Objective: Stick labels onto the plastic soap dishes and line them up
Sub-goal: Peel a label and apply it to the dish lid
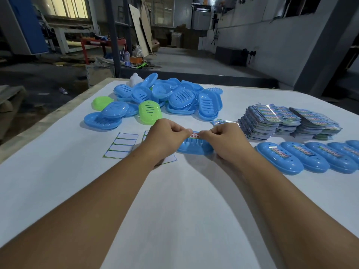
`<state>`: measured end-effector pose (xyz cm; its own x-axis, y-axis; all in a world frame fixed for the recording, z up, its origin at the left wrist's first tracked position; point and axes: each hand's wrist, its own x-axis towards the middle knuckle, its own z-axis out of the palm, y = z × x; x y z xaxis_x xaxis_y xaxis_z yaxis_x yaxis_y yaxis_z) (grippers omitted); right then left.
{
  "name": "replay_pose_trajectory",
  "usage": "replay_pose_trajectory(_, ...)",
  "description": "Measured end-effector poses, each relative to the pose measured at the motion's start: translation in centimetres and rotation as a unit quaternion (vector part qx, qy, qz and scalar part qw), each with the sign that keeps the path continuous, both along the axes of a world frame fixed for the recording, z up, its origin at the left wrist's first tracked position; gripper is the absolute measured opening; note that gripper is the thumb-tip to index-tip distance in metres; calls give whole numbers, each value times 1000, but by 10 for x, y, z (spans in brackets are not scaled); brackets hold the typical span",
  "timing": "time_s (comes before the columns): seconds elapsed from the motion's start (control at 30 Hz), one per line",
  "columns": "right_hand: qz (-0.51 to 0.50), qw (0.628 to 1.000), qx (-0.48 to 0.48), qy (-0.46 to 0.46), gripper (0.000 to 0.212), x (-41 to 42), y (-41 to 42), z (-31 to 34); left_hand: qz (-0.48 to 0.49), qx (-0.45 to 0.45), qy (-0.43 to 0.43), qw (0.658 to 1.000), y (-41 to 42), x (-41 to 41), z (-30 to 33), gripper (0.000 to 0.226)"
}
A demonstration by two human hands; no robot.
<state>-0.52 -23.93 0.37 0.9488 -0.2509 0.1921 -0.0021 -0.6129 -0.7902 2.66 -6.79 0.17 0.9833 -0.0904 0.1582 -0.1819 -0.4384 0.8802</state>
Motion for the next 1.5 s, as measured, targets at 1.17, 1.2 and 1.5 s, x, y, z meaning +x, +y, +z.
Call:
replay_pose_trajectory(1.17,-82,951,-297,-28,43,4,16,3,77,265,-133,952,-11,1,-6,23)
replay_pose_trajectory(1.2,-81,948,-306,-20,43,4,16,3,76,274,-138,949,-12,2,-6,23)
replay_pose_trajectory(1.5,-5,965,-261,-22,42,0,11,-5,63,261,-152,951,-9,1,-8,31)
